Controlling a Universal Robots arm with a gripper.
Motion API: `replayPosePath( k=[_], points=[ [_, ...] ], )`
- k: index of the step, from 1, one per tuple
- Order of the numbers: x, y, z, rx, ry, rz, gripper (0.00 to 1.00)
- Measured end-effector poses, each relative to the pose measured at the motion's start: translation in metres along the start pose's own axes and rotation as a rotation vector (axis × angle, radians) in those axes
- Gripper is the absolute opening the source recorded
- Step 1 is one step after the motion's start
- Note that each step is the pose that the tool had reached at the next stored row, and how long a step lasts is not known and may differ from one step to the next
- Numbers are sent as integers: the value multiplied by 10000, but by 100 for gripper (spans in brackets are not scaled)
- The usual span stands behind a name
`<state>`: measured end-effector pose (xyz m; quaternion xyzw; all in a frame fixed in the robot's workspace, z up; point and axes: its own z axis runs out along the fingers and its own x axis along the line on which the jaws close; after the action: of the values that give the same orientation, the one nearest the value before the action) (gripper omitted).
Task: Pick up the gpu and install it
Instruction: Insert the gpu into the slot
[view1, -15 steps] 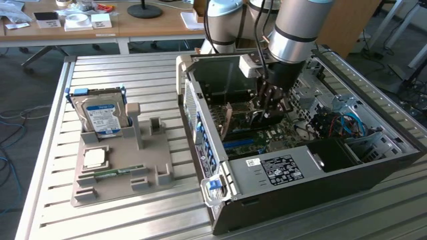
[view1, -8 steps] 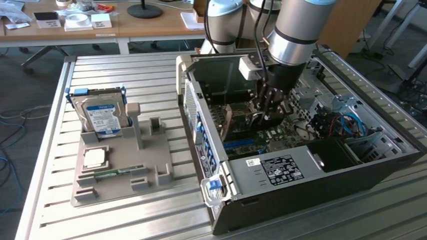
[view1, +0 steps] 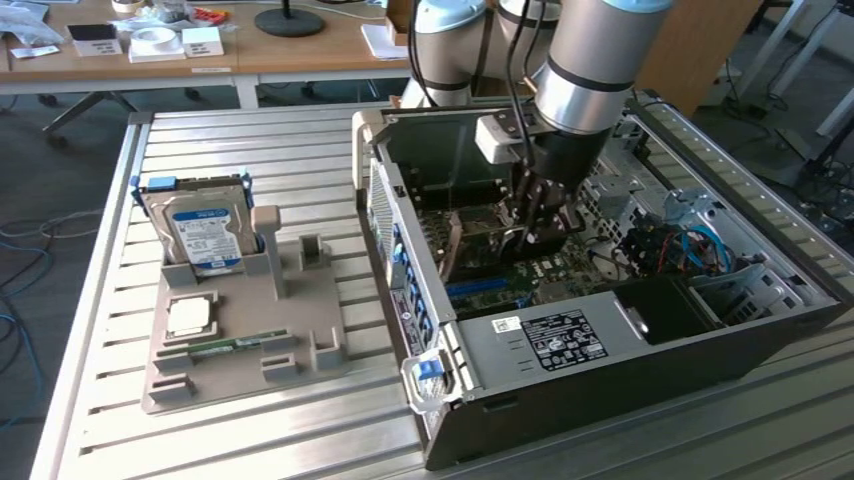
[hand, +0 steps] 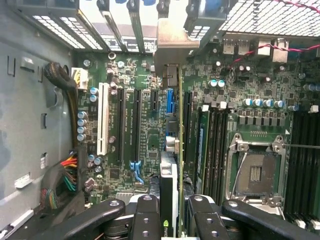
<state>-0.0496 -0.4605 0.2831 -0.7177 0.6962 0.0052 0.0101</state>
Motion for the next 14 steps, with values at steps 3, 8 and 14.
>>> replayPosePath(
  k=[3,8,14],
  points=[
    [-1,34,9,2,-1,0,27],
    [-3,83,17,12,-1,1,27],
    [-5,110,29,13,0,0,27]
  ],
)
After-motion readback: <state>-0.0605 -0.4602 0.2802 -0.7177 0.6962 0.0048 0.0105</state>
